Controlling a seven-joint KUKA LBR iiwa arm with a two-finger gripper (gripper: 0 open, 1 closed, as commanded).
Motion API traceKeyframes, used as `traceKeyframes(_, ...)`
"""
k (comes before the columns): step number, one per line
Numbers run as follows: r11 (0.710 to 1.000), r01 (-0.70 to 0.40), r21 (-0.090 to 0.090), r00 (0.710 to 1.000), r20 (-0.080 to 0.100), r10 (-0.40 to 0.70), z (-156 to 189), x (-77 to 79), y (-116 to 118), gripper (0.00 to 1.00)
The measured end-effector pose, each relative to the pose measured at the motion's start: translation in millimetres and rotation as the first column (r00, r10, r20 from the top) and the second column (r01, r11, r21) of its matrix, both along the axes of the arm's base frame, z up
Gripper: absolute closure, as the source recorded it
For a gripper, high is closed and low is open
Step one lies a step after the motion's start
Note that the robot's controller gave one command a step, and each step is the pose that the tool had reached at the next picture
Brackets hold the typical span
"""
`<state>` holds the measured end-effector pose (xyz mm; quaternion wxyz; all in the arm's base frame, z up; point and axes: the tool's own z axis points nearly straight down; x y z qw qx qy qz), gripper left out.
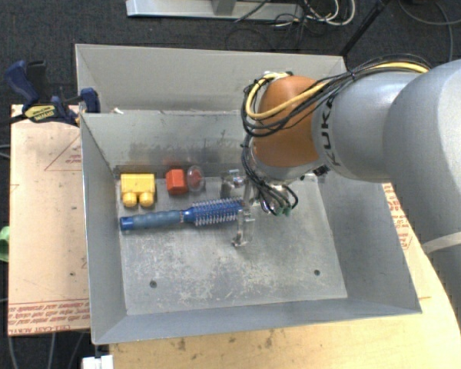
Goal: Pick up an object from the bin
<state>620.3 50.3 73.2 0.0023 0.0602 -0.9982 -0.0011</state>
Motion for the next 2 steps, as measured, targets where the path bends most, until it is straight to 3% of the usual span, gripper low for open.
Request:
traceKeyframes(1, 1.000, 0.001, 0.000, 1.000, 0.006, -0.001, 4, 1.7, -1, 1.00)
traceKeyframes(2, 0.995, -0.101, -0.003, 0.995, 0.017, 0.101, 165, 19.2, -23, 1.00)
